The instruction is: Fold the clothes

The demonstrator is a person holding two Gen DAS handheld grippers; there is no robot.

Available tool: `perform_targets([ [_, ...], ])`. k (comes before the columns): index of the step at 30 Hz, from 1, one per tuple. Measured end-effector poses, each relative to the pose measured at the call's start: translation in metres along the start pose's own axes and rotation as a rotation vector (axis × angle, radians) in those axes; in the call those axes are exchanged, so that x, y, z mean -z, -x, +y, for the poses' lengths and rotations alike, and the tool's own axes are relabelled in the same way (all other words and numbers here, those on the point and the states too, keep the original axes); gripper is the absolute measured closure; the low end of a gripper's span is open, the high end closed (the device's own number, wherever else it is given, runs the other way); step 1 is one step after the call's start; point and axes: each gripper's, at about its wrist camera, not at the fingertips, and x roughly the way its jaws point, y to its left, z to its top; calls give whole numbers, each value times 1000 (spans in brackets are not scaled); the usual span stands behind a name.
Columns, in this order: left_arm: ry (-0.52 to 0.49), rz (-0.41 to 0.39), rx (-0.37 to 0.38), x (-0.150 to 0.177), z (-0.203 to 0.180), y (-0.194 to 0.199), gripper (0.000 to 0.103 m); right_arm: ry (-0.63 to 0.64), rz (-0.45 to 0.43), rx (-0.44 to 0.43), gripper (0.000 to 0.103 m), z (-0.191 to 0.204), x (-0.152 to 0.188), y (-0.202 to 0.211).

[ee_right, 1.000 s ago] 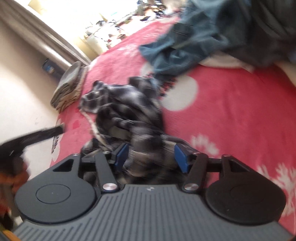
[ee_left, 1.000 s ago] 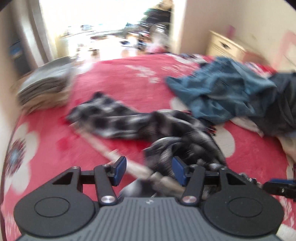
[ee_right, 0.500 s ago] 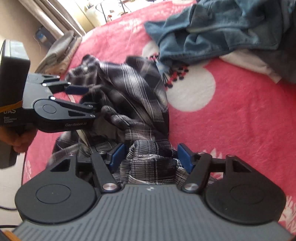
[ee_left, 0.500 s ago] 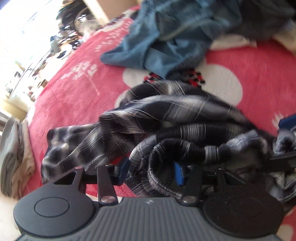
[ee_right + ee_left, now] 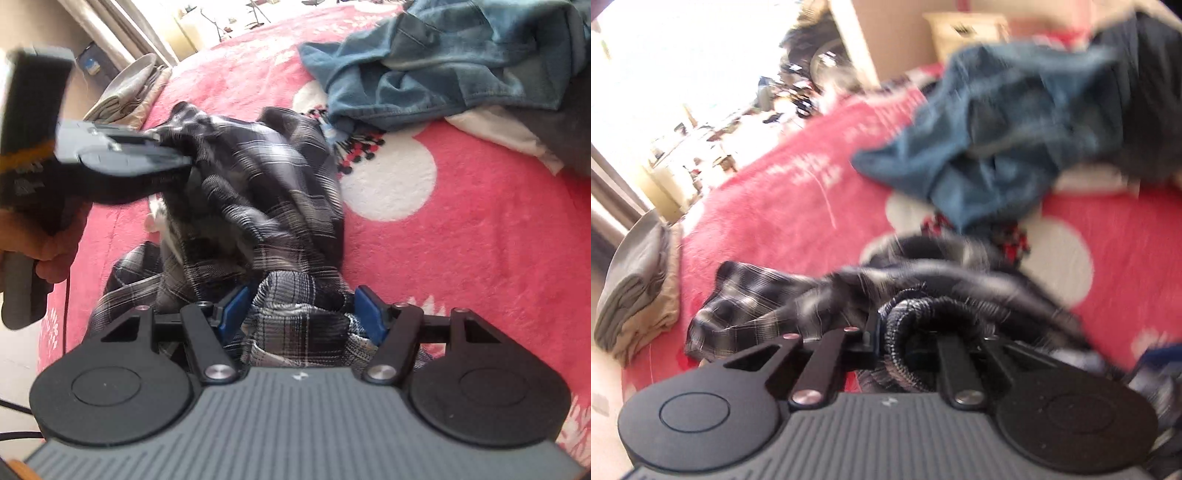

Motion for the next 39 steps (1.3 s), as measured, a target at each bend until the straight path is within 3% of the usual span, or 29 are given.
perform_targets([
  [3,79,-59,-10,-5,5,28,93,33,-45,17,40,13,0,5],
  [9,174,-156,-44,-14,15,85,94,63,-123,148,40,30,8,14],
  [16,257,-182,-77,0,30,122,94,87,-223,245,27,28,20,36],
  [19,294,-194,-96,9,37,133,94,107,-248,232,27,38,22,47],
  [23,323,-224,-117,15,47,148,94,167,-287,125,26,62,28,60],
  [26,337,-257,-131,16,55,163,94,249,-268,96,26,80,31,56],
  [34,339,-291,-128,22,61,181,94,173,-269,176,26,56,26,51],
  [39,319,-308,-123,25,56,185,94,208,-276,120,26,60,23,46],
])
